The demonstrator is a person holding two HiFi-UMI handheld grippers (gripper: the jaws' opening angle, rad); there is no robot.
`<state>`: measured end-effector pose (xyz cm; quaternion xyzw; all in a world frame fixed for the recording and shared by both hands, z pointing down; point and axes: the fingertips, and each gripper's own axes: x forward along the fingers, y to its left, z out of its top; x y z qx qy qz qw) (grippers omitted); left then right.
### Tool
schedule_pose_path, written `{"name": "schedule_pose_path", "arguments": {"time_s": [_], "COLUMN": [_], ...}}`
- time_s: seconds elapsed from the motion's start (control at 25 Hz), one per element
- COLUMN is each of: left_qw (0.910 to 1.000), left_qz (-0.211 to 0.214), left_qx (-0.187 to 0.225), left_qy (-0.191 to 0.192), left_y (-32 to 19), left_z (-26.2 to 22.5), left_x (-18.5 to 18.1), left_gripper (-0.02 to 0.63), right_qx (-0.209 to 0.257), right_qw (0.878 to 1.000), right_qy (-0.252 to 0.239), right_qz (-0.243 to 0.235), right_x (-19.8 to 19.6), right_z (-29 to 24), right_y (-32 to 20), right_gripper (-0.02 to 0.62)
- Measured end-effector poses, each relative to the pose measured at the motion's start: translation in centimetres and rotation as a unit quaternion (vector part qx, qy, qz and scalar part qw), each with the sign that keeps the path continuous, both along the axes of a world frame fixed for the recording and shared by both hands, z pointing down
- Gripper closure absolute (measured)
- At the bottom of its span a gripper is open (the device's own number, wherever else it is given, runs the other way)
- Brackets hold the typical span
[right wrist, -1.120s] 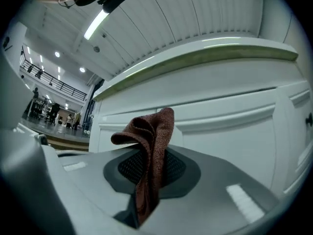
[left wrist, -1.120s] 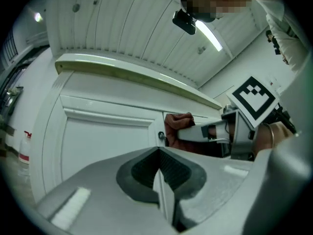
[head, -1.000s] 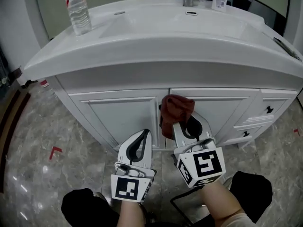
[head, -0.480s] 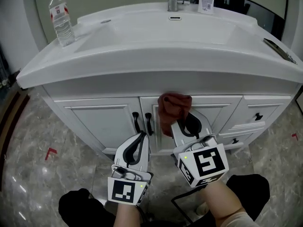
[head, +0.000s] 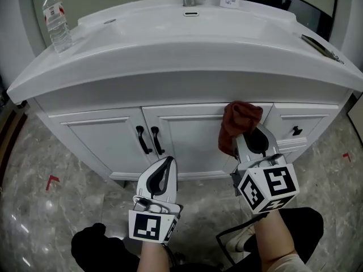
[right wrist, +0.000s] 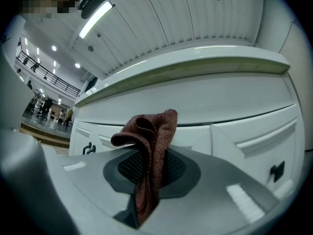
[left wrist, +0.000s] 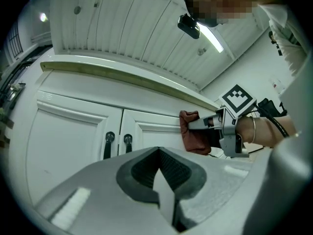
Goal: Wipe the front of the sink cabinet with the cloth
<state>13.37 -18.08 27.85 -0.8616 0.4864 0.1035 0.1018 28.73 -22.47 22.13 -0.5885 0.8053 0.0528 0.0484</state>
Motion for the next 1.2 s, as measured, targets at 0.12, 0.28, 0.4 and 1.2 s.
{"name": "schedule_pose_path", "arguments": {"time_s": [0.12, 0.28, 0.4, 1.2], "left_qw": [0.9999, 0.9998, 0.9996, 0.9956], "left_qz": [-0.003, -0.01, -0.015, -0.077], "left_qx": [-0.01, -0.017, -0.021, -0.052], "left_qy": [0.002, -0.004, -0.008, -0.012], "left_y": [0.4, 1.0, 1.6, 2.9], "left_z": [0.8, 1.4, 1.7, 3.2], "left_x": [0.7, 1.4, 1.7, -5.2], "left_gripper": [0.606, 0.606, 0.606, 0.606], "right_qx": [-0.007, -0.023, -0.034, -0.085], "right_qw": [1.0, 0.999, 0.998, 0.992], "right_qy": [-0.016, -0.023, -0.028, -0.011], "right_qz": [0.014, 0.034, 0.04, -0.092], "right_x": [2.1, 4.5, 5.7, -13.7], "right_z": [0.2, 1.2, 1.9, 8.7], "right_y": [0.2, 0.3, 0.6, -0.4], "right_gripper": [0.512, 0.514, 0.513, 0.514]}}
